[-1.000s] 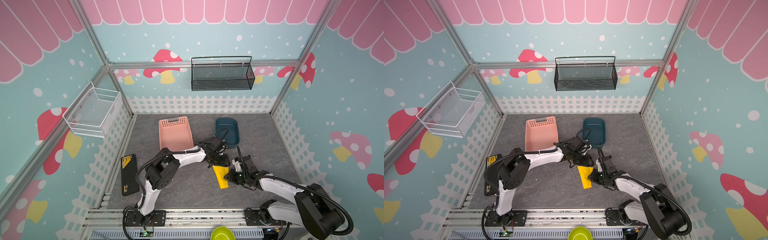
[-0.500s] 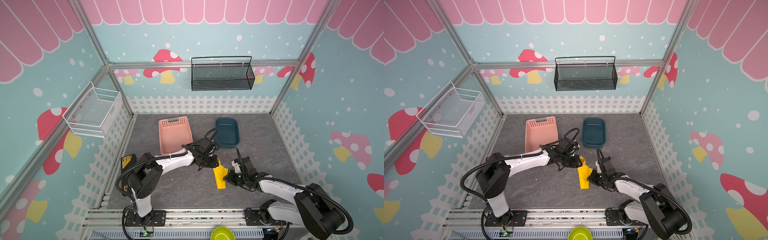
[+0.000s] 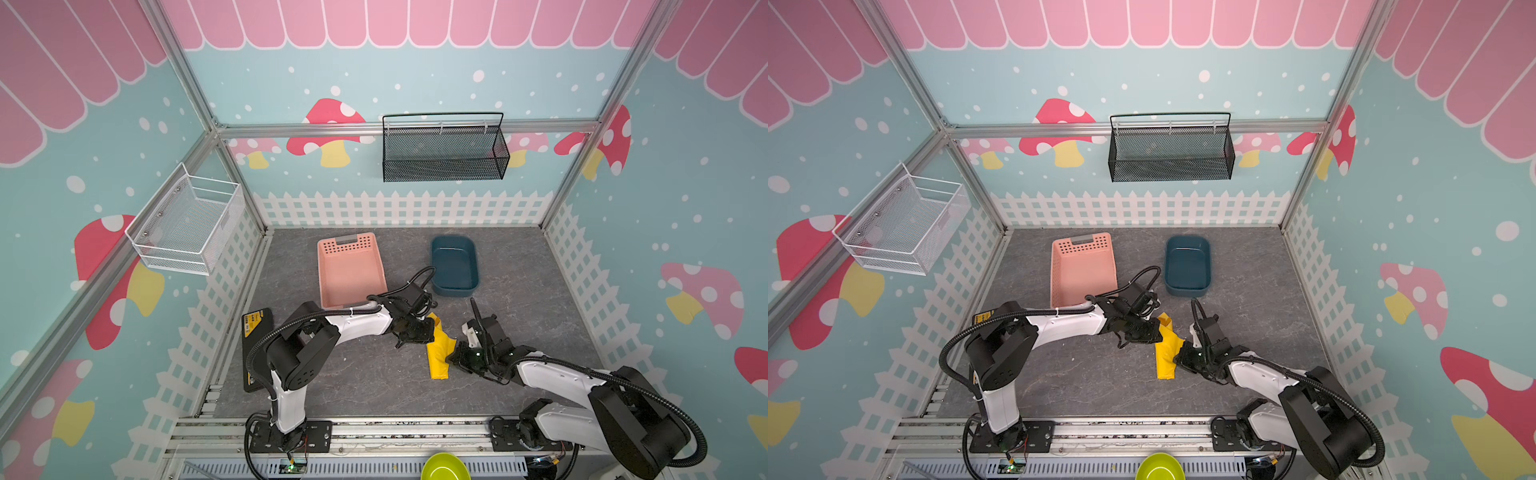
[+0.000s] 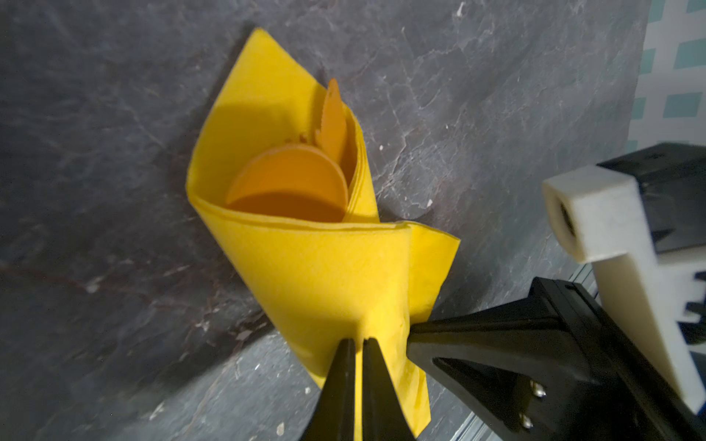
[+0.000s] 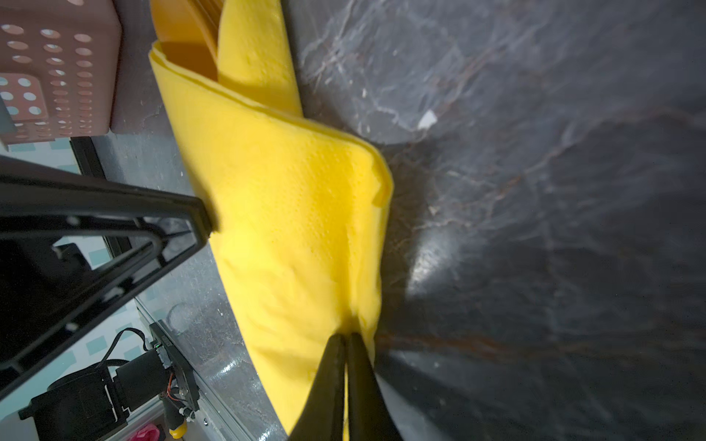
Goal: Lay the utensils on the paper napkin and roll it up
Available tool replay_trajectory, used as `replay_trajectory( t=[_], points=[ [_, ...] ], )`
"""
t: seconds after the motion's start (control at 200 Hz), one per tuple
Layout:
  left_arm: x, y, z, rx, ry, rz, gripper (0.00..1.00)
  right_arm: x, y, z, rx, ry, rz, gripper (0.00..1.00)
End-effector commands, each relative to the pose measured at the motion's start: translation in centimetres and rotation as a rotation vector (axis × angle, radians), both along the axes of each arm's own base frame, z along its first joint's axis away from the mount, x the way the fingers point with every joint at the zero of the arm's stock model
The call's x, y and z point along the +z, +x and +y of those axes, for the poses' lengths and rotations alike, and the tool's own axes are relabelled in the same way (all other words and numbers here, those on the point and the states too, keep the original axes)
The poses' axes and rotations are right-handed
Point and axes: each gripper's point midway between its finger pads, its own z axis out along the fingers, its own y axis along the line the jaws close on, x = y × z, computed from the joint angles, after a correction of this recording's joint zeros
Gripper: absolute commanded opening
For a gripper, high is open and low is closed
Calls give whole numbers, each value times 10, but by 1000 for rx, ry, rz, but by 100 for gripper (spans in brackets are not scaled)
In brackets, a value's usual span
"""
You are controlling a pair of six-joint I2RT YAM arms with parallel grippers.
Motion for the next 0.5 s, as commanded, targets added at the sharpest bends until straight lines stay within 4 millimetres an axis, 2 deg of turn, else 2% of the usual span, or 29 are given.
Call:
replay_trajectory(
  t=[0.0,0.28,0.495],
  points=[
    [-18,-6,0,-6,16,36,10,-24,-23,-14,-9,-76,101,8],
    [-22,-9,-3,-18,5,50,9,-26,-23,-13,-2,-78,106,8],
    [-8,-8,-10,-29,-30,39,9,-25,-23,-13,-2,-76,103,8]
  ],
)
